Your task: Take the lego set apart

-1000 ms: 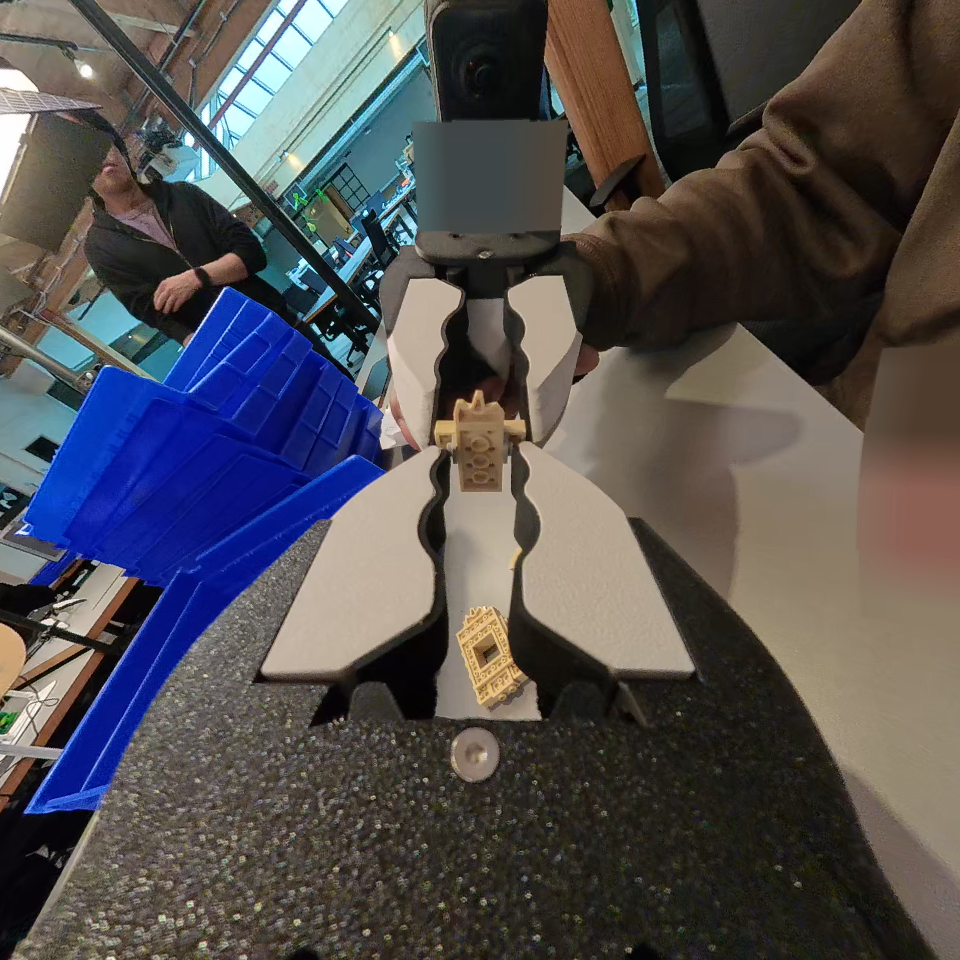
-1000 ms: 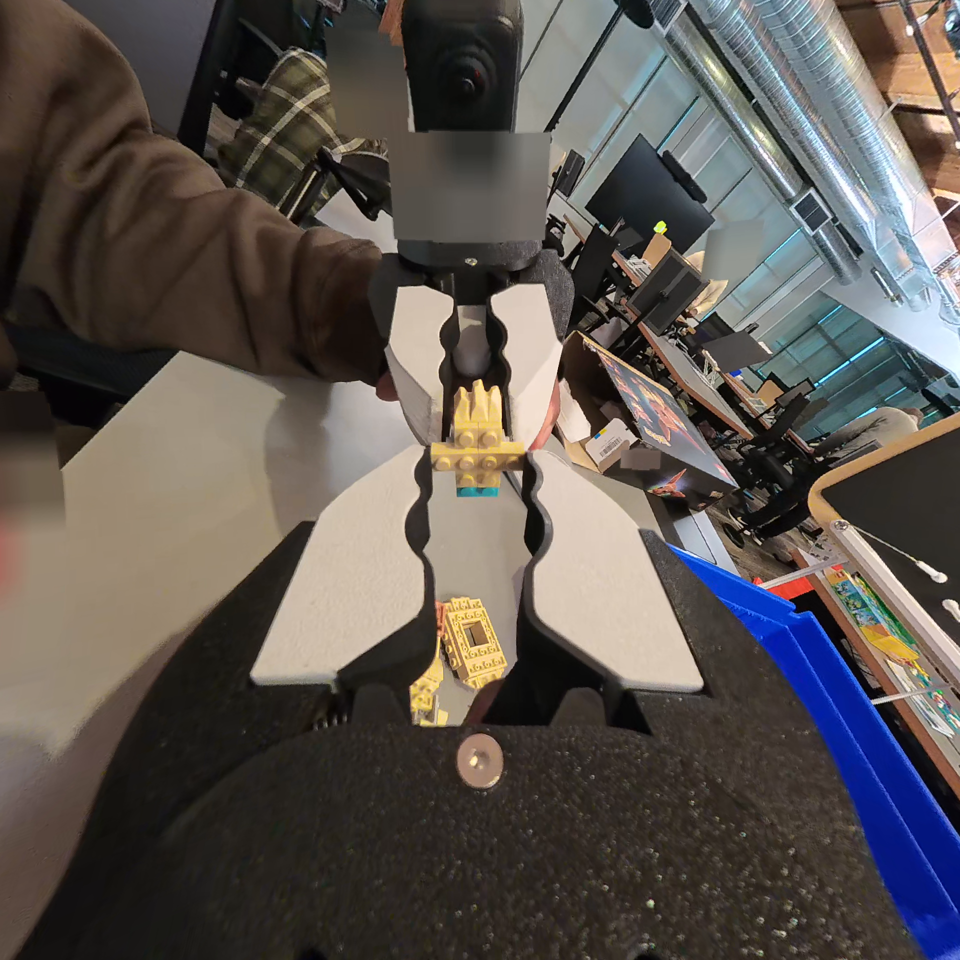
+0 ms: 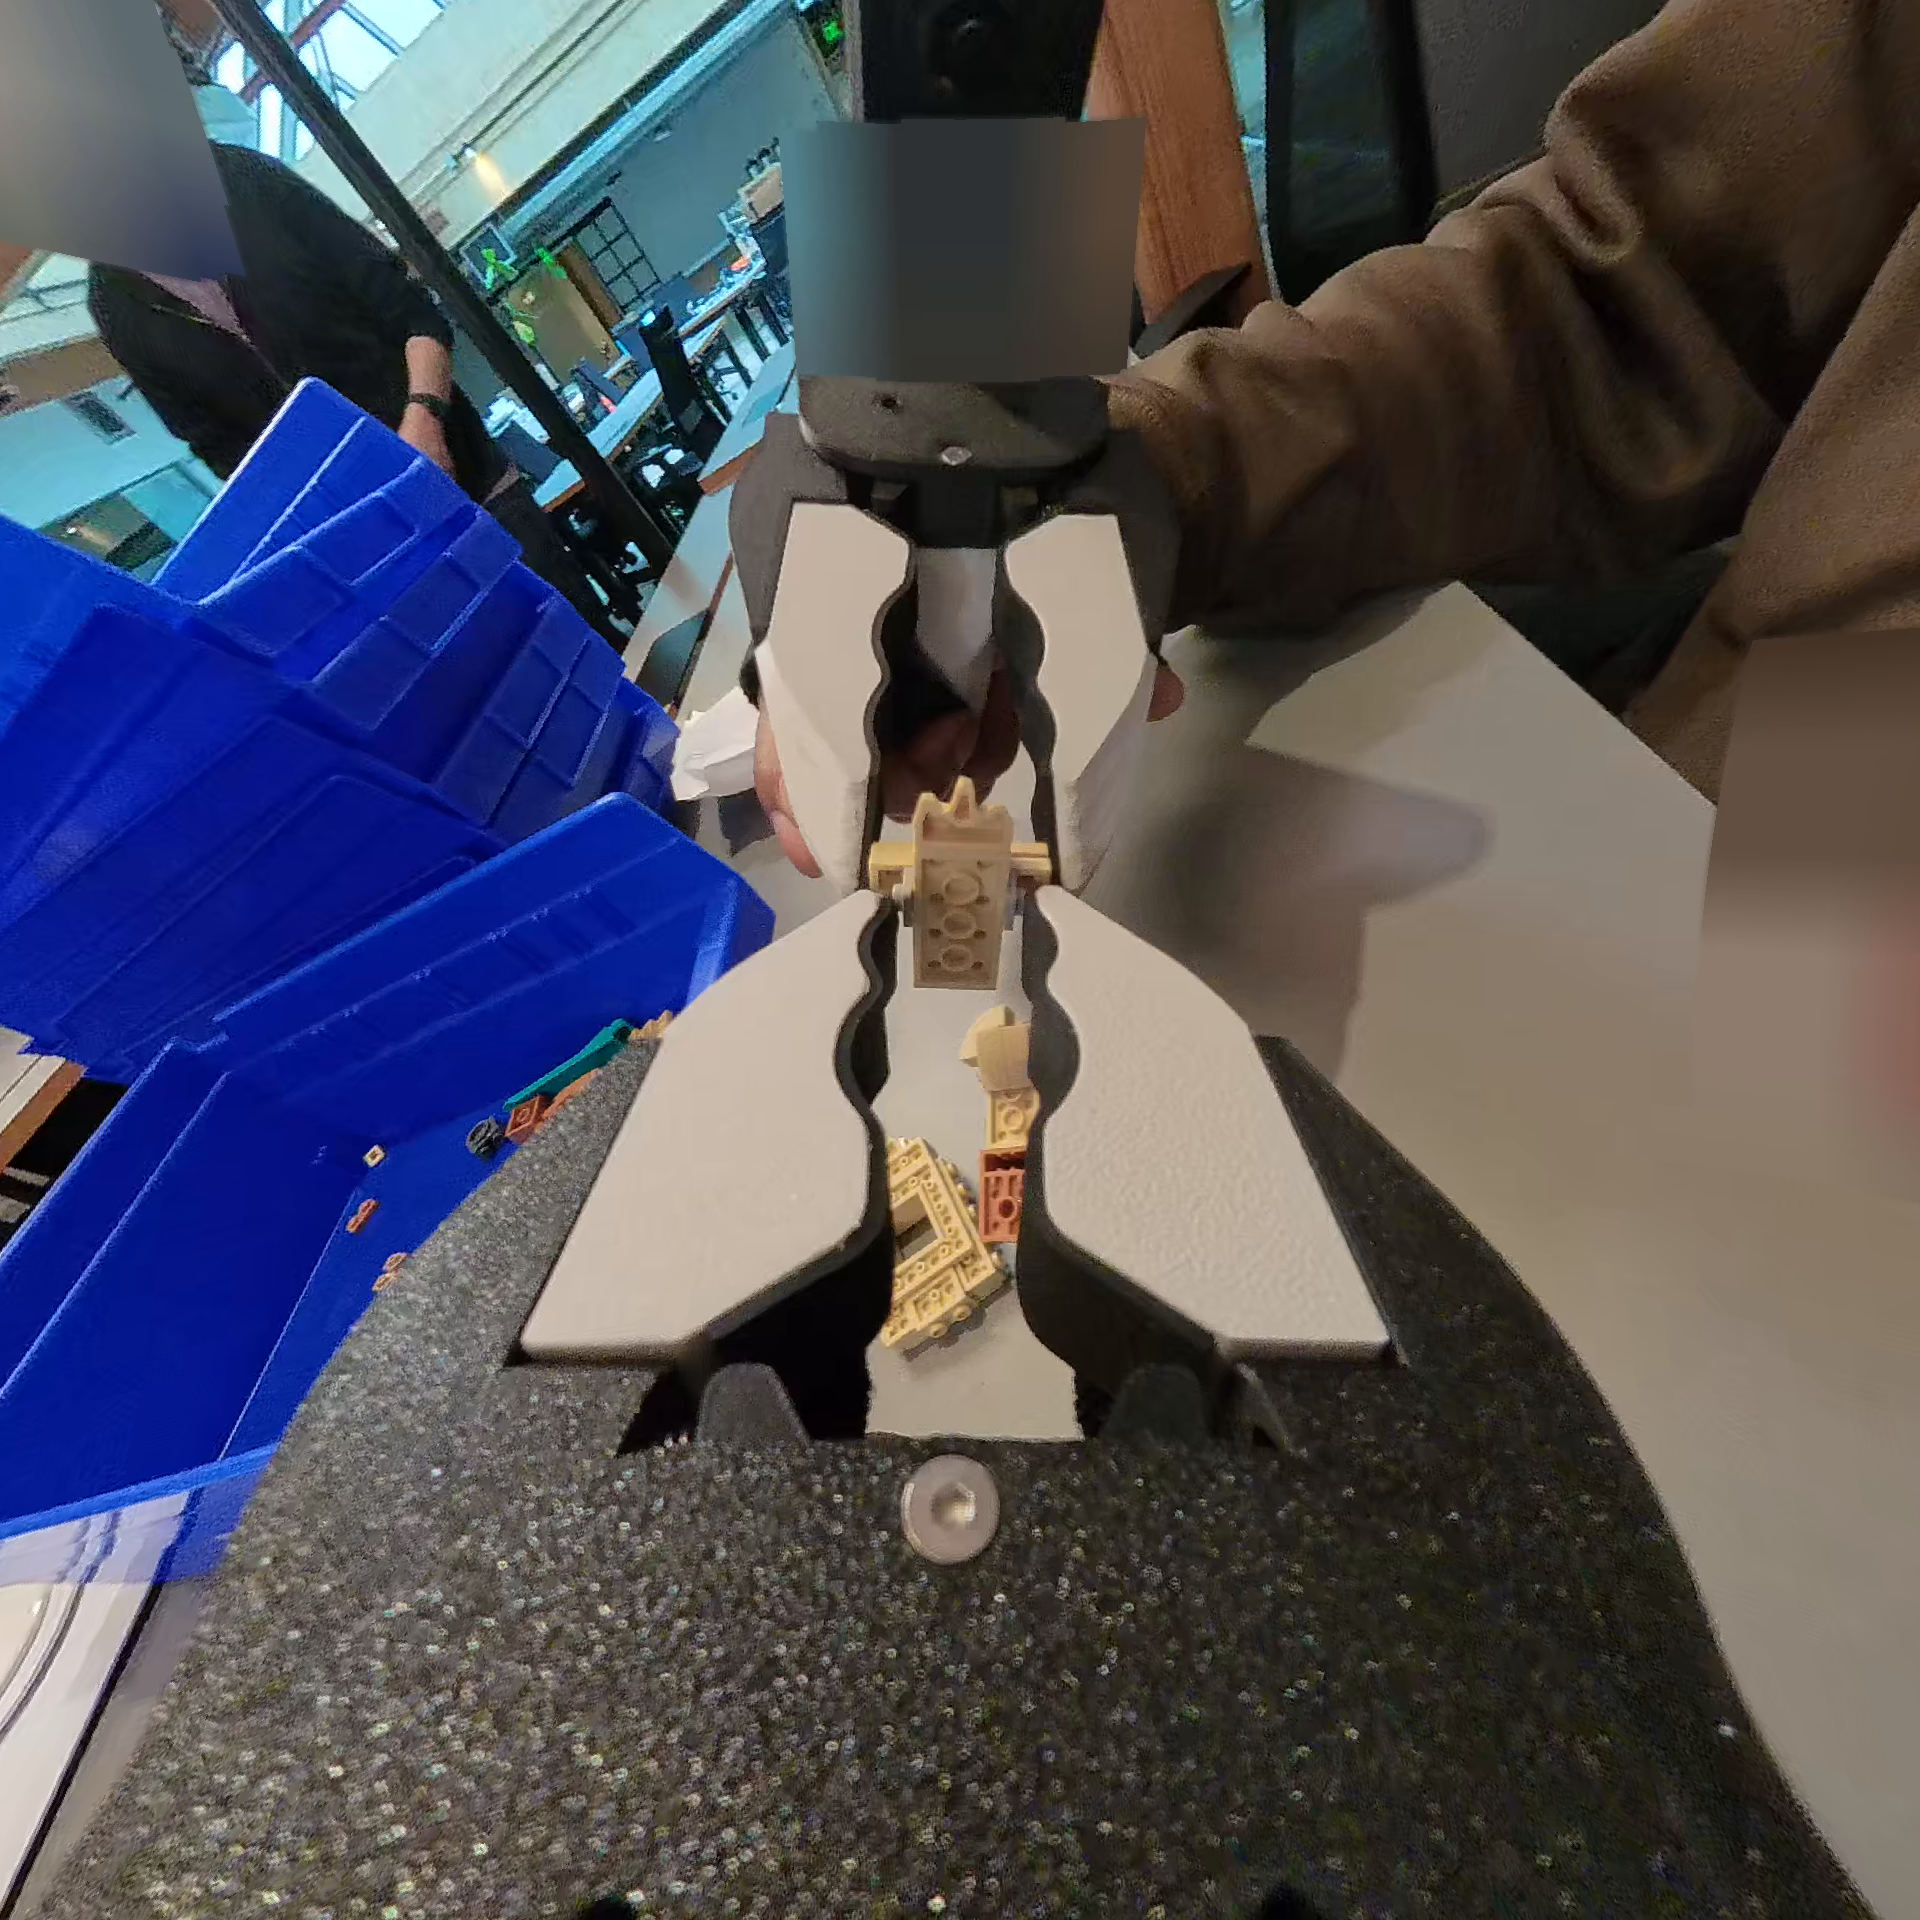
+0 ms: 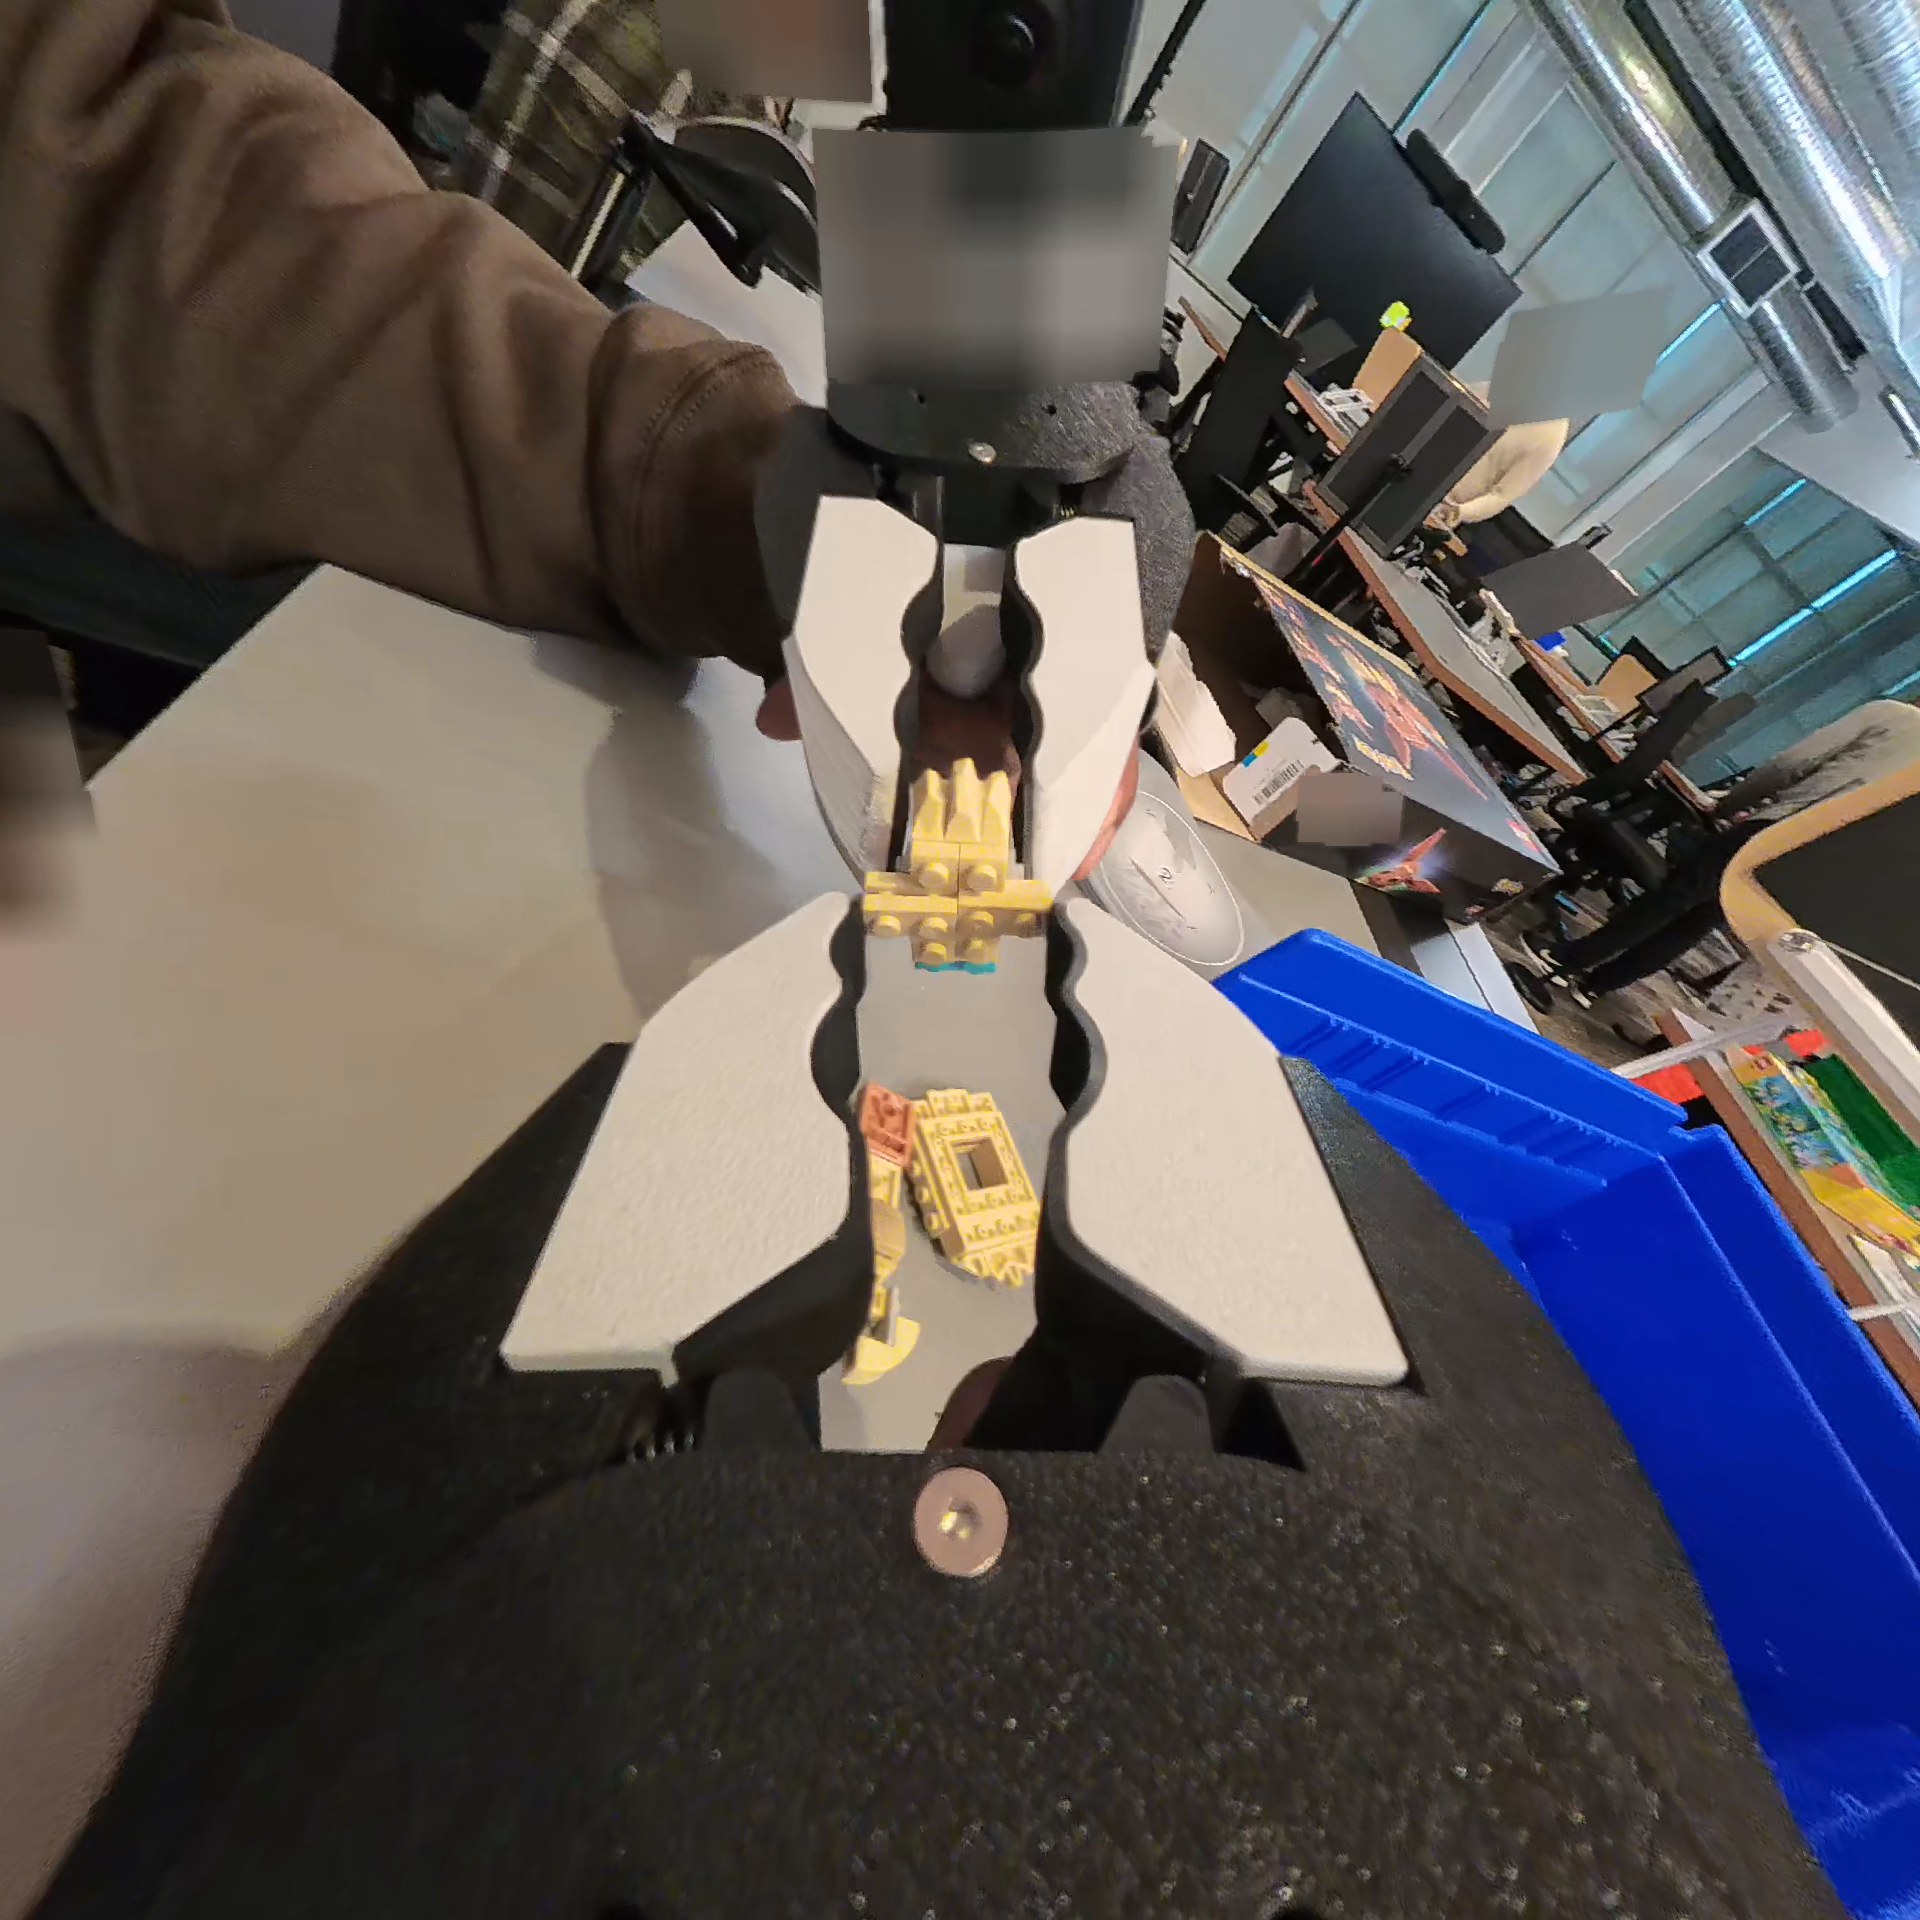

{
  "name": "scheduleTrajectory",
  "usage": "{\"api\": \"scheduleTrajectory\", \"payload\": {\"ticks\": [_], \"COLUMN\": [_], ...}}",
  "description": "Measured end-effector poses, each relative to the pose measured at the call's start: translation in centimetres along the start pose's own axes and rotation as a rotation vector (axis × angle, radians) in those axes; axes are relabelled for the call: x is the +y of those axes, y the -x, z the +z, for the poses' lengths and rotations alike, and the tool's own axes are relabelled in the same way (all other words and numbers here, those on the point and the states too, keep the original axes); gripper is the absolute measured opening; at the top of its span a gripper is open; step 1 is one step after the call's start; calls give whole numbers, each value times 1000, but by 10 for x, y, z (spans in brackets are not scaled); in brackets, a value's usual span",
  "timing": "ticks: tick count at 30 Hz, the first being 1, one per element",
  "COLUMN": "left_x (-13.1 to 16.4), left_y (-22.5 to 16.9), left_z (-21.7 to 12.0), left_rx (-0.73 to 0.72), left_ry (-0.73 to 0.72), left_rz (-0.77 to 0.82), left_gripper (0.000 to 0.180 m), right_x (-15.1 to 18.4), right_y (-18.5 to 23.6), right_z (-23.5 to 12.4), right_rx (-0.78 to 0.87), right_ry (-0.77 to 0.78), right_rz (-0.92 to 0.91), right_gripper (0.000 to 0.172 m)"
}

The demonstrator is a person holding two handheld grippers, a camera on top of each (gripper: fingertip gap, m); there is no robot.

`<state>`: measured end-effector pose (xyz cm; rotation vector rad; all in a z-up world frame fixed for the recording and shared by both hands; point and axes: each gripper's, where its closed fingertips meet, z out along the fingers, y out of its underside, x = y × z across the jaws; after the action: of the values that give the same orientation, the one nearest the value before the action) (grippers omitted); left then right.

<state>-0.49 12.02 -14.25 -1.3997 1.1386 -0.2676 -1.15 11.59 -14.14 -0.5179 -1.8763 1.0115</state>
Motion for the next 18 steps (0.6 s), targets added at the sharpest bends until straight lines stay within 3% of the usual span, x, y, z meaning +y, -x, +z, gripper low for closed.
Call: {"api": "scheduleTrajectory", "payload": {"ticks": [6,12,14,18], "left_x": [12,29,34,44], "left_y": [25,95,118,157], "left_z": [2,-3,-7,-12], "left_rx": [-80,-271,-330,-440], "left_ry": [-5,93,118,141], "left_rz": [-53,-52,-57,-98], "left_gripper": [23,23,23,22], "right_x": [16,35,39,56], "right_y": [-26,-94,-115,-150], "right_z": [5,15,19,26], "right_rx": [36,113,144,277], "right_ry": [42,125,155,290], "right_rz": [-15,-36,-51,-92], "right_gripper": [33,31,23,20]}}
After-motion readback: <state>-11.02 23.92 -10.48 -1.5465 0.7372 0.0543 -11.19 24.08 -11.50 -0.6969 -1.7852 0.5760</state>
